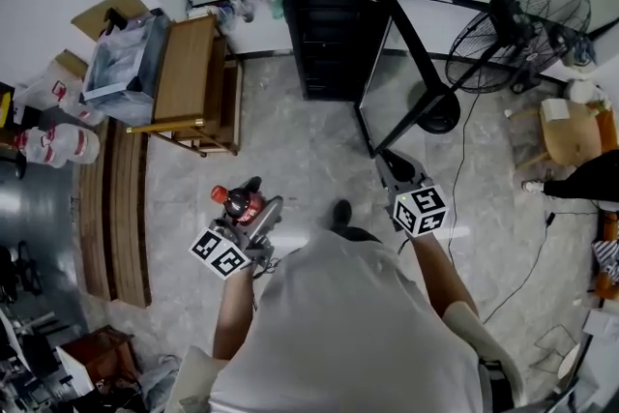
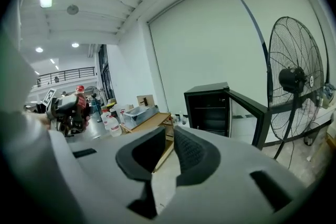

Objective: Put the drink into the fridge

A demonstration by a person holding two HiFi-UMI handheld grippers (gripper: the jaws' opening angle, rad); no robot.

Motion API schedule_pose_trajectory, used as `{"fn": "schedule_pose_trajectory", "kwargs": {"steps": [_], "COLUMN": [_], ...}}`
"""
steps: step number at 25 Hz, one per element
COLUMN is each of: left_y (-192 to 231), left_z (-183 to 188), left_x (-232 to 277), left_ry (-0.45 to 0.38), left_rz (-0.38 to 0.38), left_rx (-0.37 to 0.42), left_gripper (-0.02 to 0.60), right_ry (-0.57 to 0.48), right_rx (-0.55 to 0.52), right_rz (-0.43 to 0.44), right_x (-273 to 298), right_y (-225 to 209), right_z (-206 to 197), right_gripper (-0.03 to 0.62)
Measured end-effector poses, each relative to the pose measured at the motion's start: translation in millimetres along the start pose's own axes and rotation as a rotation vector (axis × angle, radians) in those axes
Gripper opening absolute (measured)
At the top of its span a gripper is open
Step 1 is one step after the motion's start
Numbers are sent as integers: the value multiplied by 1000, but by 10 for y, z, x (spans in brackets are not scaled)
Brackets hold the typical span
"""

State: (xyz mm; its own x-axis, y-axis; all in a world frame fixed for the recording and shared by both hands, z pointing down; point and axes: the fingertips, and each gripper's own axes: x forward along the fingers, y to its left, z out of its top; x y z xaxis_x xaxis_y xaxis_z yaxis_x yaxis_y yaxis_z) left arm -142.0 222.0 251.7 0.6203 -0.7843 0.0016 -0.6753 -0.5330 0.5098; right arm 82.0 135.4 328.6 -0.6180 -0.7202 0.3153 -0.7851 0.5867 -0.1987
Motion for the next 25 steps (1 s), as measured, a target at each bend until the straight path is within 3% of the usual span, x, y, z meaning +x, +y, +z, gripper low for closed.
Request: {"fn": "schedule_pose_trajectory", "kwargs": {"steps": [12, 25], "left_y": [185, 618], "left_z": [47, 112], "left_x": [1220, 1778], "left_ry": [36, 129], "left_rz": [-41, -107], "left_rx": [-7, 4], "left_gripper": [304, 304], "right_ry": [24, 89], "right_rx": [15, 75], "right_rz": [54, -11], "right_x": [532, 827], "right_y": [-788, -1026], "right_z": [136, 18], "right_gripper": [-1, -2]}}
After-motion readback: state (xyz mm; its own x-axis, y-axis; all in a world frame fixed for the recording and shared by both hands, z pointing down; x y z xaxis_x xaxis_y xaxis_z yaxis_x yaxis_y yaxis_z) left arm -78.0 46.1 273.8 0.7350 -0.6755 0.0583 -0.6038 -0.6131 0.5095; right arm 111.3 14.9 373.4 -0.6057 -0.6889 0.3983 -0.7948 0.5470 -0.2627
